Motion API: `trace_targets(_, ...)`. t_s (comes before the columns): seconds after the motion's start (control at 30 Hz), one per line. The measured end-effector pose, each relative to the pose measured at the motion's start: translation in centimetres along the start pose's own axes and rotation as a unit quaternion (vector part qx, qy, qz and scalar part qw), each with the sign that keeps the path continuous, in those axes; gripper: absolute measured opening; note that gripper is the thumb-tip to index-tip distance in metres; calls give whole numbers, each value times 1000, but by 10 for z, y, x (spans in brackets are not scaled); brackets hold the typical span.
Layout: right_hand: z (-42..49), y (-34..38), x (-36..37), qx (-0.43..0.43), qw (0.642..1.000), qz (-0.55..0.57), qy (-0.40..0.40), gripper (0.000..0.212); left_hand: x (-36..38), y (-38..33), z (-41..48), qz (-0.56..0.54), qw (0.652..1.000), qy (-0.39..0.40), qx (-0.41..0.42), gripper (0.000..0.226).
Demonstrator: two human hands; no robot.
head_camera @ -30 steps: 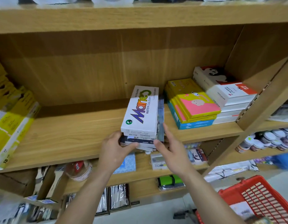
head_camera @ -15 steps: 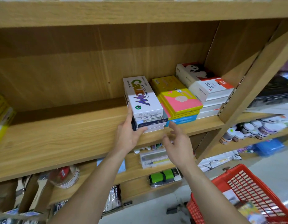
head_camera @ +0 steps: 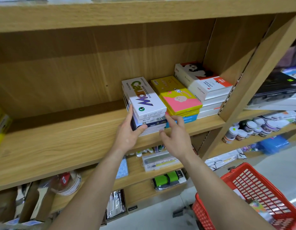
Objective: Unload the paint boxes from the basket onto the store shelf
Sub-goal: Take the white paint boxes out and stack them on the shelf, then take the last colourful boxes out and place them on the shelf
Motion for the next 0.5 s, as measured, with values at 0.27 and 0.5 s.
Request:
trace_targets(0.27, -43, -29, -18, 16, 1000, 0, 19, 60, 6, -15, -84, 59, 994, -87, 10, 50)
trace_targets(0.5, -114, -126, -36, 126, 992, -29, -3, 44, 117, -4, -122, 108, 985, 132, 20, 26)
Point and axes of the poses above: each hand's wrist, its own z-axis towards the middle knuckle, its own x-axis out of the palm, y = z × x, the point moved 7 cm from there along z, towards the middle knuckle, and after that the axes turned 10 degrees about y, right-handed, at the moved point
